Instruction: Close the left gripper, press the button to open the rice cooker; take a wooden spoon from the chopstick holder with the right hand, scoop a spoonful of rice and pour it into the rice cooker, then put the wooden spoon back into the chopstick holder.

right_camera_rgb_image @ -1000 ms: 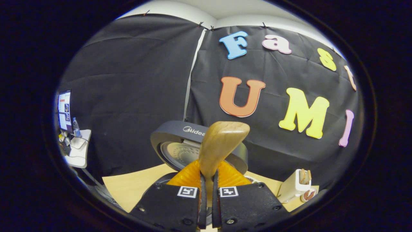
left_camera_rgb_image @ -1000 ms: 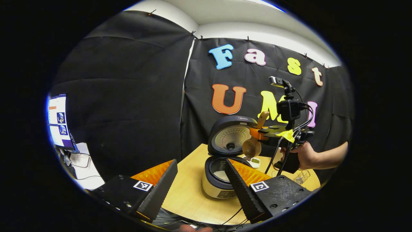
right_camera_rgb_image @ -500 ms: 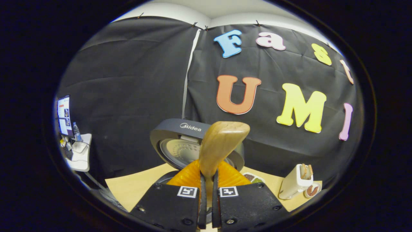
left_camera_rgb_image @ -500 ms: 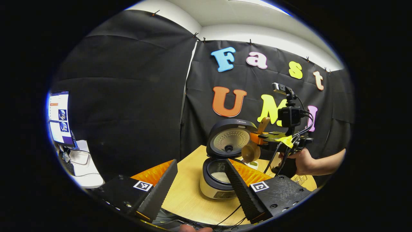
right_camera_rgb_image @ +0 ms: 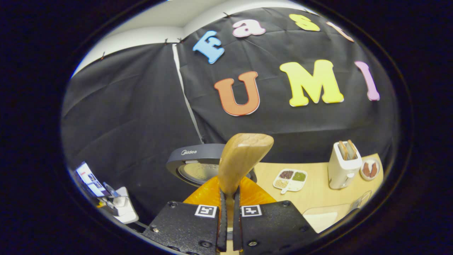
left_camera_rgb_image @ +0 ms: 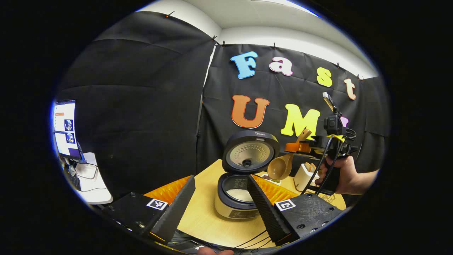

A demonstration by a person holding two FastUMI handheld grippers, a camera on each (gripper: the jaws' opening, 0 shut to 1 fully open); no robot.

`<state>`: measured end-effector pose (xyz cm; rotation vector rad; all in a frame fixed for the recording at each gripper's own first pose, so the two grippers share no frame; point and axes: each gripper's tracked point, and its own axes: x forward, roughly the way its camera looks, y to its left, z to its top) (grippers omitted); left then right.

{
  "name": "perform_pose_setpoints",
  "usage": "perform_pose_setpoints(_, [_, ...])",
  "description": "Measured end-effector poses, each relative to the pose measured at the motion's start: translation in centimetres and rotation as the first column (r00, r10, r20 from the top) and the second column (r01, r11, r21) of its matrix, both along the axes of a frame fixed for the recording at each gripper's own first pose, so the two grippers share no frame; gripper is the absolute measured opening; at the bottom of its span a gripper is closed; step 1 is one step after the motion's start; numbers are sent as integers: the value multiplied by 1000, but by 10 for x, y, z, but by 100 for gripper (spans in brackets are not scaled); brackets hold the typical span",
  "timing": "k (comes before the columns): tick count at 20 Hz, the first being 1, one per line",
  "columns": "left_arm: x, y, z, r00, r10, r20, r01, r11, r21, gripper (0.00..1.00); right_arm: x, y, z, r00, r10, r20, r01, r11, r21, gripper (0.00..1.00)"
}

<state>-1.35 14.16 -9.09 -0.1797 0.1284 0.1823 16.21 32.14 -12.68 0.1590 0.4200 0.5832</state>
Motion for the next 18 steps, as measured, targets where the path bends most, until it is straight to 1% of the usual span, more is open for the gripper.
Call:
perform_pose_setpoints(2, [7, -13, 5, 1000, -25, 3, 25, 1000, 6, 95, -3, -19, 9, 999, -14, -50, 18, 997, 68, 12])
perform_pose_setpoints(4, [15, -26, 14, 999, -48, 16, 47, 999, 27, 95, -4, -47, 23, 997, -42, -62, 48, 994, 100, 12])
perform_pose_setpoints(7, [28, -49, 20, 996, -86, 23, 85, 995, 44, 95, -6, -104, 39, 993, -101, -61, 108, 986, 128, 12])
perform_pose_setpoints(10, [39, -74, 26, 992, -129, 19, 128, 990, 55, 95, -3, -175, 47, 980, -193, -41, 197, 971, 135, 12])
perform_pose_setpoints(12, [48, -91, 27, 987, -160, 8, 159, 985, 61, 95, 2, -228, 49, 962, -270, -24, 271, 954, 129, 12])
perform_pose_setpoints(14, [58, -108, 30, 982, -188, 7, 187, 981, 58, 95, 7, -279, 47, 938, -346, -17, 345, 930, 123, 12])
perform_pose_setpoints(18, [79, -139, 33, 974, -227, -9, 227, 971, 68, 95, 23, -372, 33, 881, -474, -5, 472, 877, 90, 11])
